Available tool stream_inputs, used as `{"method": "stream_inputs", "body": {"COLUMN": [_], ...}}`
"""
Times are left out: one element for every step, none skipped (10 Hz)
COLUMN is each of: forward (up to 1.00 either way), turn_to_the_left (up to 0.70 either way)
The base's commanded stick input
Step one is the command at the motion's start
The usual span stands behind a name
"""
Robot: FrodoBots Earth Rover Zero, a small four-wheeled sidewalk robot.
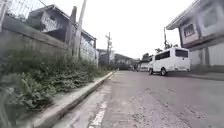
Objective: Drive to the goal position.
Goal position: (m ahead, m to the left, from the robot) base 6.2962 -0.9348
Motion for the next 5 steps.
{"method": "stream_inputs", "body": {"forward": [0.70, 0.70, 0.70, 0.70, 0.70], "turn_to_the_left": [0.00, 0.00, 0.00, 0.00, 0.00]}}
